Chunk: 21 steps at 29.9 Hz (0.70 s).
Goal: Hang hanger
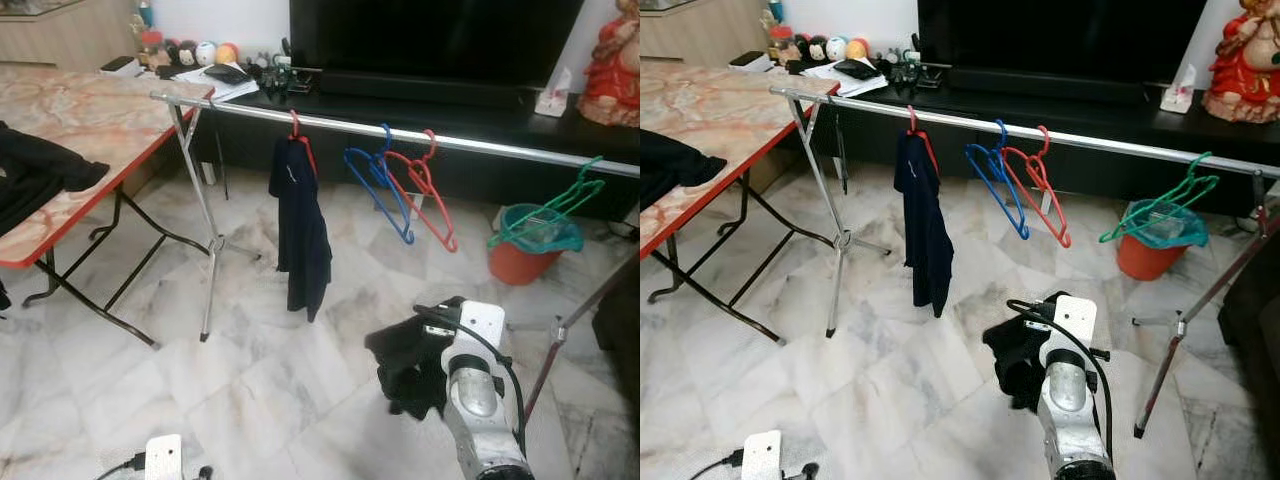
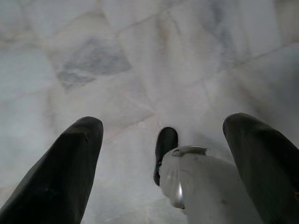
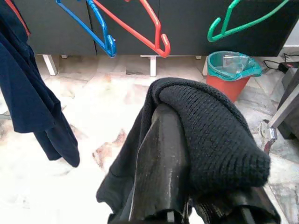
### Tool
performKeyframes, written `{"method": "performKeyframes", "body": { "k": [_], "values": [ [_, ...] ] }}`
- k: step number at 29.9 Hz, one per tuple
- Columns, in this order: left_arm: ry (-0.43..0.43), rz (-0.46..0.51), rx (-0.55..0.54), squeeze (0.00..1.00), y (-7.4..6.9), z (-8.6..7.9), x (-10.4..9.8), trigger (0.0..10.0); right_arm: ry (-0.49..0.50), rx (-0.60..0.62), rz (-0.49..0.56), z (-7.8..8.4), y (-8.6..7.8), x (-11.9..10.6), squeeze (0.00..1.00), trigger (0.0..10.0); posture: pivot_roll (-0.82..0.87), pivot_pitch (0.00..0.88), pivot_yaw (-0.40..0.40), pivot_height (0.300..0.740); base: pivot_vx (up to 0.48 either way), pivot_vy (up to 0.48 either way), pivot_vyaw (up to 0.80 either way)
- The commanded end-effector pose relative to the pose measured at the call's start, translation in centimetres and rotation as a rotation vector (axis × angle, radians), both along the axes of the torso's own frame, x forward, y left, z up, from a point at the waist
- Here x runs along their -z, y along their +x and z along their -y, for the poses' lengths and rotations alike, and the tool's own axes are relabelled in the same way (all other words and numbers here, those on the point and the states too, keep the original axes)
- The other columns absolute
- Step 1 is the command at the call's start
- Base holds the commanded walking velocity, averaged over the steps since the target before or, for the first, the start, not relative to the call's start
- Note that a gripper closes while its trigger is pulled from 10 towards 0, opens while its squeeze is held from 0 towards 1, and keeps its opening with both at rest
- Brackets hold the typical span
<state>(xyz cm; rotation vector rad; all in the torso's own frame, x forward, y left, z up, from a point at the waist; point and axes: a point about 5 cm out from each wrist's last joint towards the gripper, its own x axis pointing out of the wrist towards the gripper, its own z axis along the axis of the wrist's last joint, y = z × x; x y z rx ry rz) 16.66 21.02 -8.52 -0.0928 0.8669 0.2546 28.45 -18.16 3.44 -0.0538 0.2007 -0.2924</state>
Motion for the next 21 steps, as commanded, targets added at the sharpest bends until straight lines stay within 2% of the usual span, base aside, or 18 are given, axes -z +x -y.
{"method": "performKeyframes", "body": {
  "k": [1,6,12,19,21],
  "values": [
    [0.023,-0.007,0.043,0.0,-0.15,-0.35,-0.01,10.0,-0.001,0.006,0.034,0.02,0.34,-0.71,0.0,10.0,0.0,0.0,0.008,0.74,0.0,0.0,0.0],
    [0.039,-0.011,0.108,0.0,0.03,-0.34,-0.1,10.0,-0.002,0.004,0.03,-0.09,0.43,-0.45,0.0,10.0,0.0,0.0,0.008,0.74,0.0,0.0,0.0],
    [0.041,-0.007,0.102,0.0,0.05,-0.41,-0.13,10.0,0.011,0.007,0.025,-0.12,0.5,-0.41,0.0,10.0,0.01,0.0,0.005,0.74,0.0,0.0,0.0],
    [0.055,-0.01,0.111,0.0,0.07,-0.45,-0.15,10.0,0.024,-0.001,0.038,-0.44,0.72,-0.57,0.0,10.0,0.01,0.0,0.005,0.74,0.189,0.0,-0.69],
    [0.061,-0.014,0.122,0.0,0.05,-0.45,-0.14,10.0,0.008,-0.009,0.033,-0.52,0.71,-0.52,0.0,10.0,0.0,0.0,0.007,0.74,0.287,0.0,0.0]
  ]
}}
